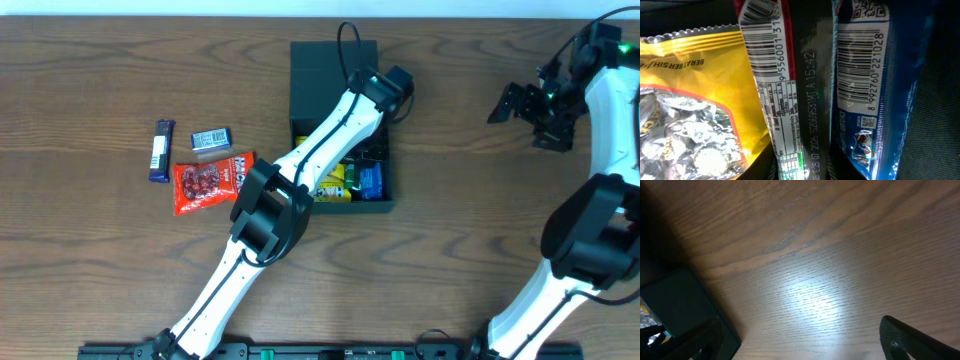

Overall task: Pack container
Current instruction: 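Lower the bar upright between yellow bag and blue bar, release, then pull the left gripper back out of the box to the left, then move the left gripper down and grasp the purple-blue bar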

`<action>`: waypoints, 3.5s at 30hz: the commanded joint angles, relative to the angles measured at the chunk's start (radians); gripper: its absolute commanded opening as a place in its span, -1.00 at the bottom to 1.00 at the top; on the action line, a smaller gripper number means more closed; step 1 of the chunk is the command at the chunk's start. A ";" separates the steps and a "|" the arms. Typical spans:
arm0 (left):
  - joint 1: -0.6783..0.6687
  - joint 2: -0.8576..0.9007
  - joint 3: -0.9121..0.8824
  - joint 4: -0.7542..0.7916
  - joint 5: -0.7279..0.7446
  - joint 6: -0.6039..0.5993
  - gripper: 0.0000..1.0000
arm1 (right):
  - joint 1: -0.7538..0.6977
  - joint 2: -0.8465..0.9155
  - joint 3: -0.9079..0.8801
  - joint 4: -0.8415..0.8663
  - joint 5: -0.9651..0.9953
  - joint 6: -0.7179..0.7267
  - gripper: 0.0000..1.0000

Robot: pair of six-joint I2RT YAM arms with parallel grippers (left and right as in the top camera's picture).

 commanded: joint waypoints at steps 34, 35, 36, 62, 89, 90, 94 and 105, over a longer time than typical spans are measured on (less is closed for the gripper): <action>0.171 -0.272 0.279 -0.106 -0.104 0.130 -0.08 | -0.004 0.003 0.018 -0.005 -0.017 -0.014 0.99; 0.203 -0.288 0.279 -0.113 -0.105 0.130 -0.08 | -0.004 0.003 0.018 -0.005 -0.017 -0.015 0.98; 0.243 -0.305 0.279 -0.121 -0.106 0.130 -0.08 | -0.004 0.003 0.018 -0.005 -0.017 -0.015 0.99; 0.762 -0.315 0.269 -0.291 -0.080 0.287 -0.05 | -0.004 0.003 0.018 -0.020 -0.016 -0.015 0.99; 0.818 -0.898 -0.908 0.283 -0.116 0.459 0.56 | -0.004 0.003 0.018 0.045 -0.016 -0.023 0.98; 0.819 -0.888 -0.927 0.315 -0.113 0.482 0.57 | -0.004 0.003 0.018 0.045 -0.016 -0.024 0.99; 0.819 -0.842 -0.975 0.410 -0.113 0.609 0.76 | -0.004 0.003 0.018 0.041 -0.016 -0.027 0.98; 0.872 -0.687 -0.976 0.531 -0.112 0.808 0.93 | -0.004 0.003 0.018 0.040 -0.011 -0.052 0.98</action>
